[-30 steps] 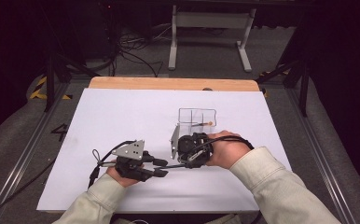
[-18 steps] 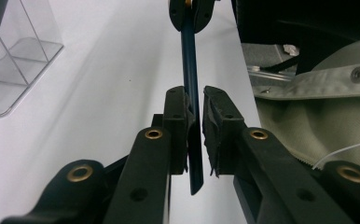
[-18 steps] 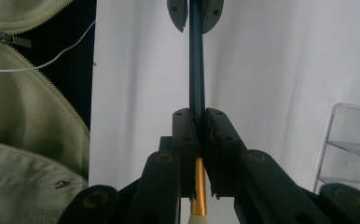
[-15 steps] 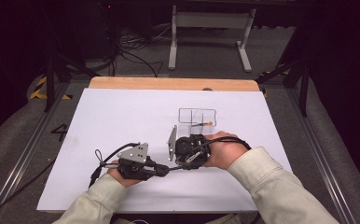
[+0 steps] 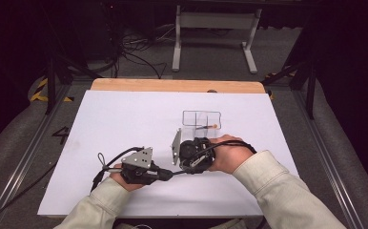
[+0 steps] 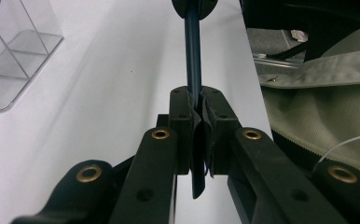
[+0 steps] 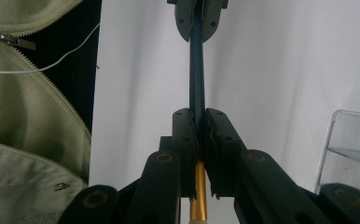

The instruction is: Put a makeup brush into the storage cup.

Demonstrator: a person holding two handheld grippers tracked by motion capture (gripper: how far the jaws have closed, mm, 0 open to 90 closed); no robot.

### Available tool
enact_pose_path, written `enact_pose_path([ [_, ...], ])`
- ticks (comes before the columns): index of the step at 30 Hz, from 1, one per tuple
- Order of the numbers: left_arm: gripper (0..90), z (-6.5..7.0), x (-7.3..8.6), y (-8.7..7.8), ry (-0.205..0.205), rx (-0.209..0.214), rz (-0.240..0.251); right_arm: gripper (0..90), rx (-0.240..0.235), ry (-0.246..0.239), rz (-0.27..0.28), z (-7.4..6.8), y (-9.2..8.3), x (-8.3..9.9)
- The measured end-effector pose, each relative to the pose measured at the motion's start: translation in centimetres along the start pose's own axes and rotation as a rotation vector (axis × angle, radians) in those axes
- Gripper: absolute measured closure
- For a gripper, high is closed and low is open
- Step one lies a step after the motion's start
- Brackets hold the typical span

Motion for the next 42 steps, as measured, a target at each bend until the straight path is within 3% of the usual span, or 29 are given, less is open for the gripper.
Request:
enact_pose_path([
  [19, 84.9, 0.3, 0.0, -0.1, 0.043, -0.003, -0.031, 81.6, -0.029, -0.011, 0.004, -0.3, 0.2, 0.0],
  [21, 85.0, 0.4, -0.1, -0.2, 0.042, 0.003, -0.021, 75.9, -0.029, -0.004, 0.019, -0.3, 0.1, 0.0],
  [26, 85.0, 0.3, -0.1, -0.4, 0.04, 0.001, -0.016, 56.1, -0.023, 0.025, 0.109, -0.2, -0.4, -0.1],
  [27, 85.0, 0.3, -0.1, -0.4, 0.04, 0.003, -0.017, 56.1, -0.023, 0.025, 0.109, -0.2, -0.4, -0.1],
  [28, 85.0, 0.3, -0.1, -0.3, 0.042, 0.002, -0.018, 48.6, -0.018, 0.036, 0.148, -0.1, -0.6, 0.0],
  [30, 84.9, 0.3, -0.1, -0.4, 0.041, -0.003, -0.018, 43.5, -0.018, 0.059, 0.187, 0.1, -1.0, 0.1],
  [34, 84.9, 0.3, -0.1, -0.5, 0.034, -0.009, -0.007, 37.6, -0.017, 0.117, 0.308, 0.3, -2.1, 0.7],
  [35, 84.9, 0.3, -0.1, -0.5, 0.034, -0.009, -0.007, 37.6, -0.017, 0.117, 0.308, 0.3, -2.1, 0.7],
  [42, 84.9, 0.2, 0.0, -0.5, 0.036, -0.014, 0.002, 30.0, 0.004, 0.196, 0.487, 0.9, -3.0, 2.8],
])
Point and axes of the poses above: each handheld gripper's, and its own axes: y roughly forward along the jaws, x roughly out of its underside, z roughly to its right, the point moved 7 cm from there along y, roughly forward along the jaws, and after that the axes turned 14 degrees about y, right-handed, at the moved point
